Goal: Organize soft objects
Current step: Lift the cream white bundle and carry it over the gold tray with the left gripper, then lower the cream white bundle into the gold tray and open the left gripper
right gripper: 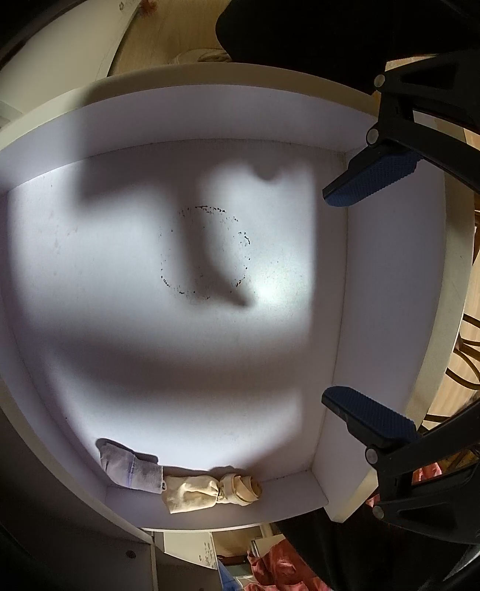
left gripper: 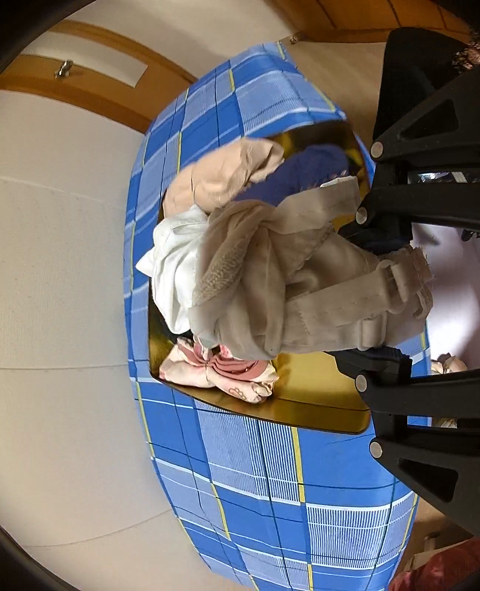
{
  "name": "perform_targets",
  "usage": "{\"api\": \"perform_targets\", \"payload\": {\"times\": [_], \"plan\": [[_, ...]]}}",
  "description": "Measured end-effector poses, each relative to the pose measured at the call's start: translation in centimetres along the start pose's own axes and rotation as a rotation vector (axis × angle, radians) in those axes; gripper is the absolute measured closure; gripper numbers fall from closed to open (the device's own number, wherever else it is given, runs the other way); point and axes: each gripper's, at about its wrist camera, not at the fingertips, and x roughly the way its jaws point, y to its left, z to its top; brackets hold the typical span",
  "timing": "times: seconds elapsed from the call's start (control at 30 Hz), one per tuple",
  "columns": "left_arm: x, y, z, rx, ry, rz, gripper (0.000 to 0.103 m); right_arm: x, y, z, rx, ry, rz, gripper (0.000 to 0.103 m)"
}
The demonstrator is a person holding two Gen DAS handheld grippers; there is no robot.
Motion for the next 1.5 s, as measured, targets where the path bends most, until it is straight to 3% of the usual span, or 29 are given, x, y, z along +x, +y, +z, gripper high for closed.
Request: {"api": "perform_targets", "payload": {"times": [0.33,0.43,0.57,0.8,0.9,1.07,1.23,1.5], "plan": [[3.3,1.6,0.6,-0.038,0.029,0.065,0.063,-0.3,0.1,-0.1,0.0,0.0,0.03,0.004],[3.8,1.7,0.3,-0.03,0.045,0.111,0.056,-0.4,0.2,-0.1,-0.002,0.0,0.034,0.004],[2.9,2.3,0.0,-0.058,0.025,0.15,0.035,-0.5,0.2,-0.2,0.001,-0.001,0.036,0.004],[-0.2,2.8,0.5,-0.11,-0.115,0.179,0.037,-0.3,0.7,-0.2,-0.006,0.001,0.037,0.004],[0.8,2.8,1.0,-0.091,-0.063,0.223,0.052,-0.3,0.5,-0.2,0.002,0.001,0.036,0.004],[3.6,3.4,1.0,-0.053,0.023,0.285,0.056,-0.4,0.6,-0.1,-0.007,0.0,0.044,0.004],[3.1,3.6,0.6,-0.056,-0.018,0.262,0.055,-0.5,0.6,0.0,0.001,-0.001,0.051,0.004],[-0.8,2.7,-2.5,-0.014,-0.147,0.214,0.054,-0.3,0.7,0.0,-0.003,0.002,0.04,0.004]]}}
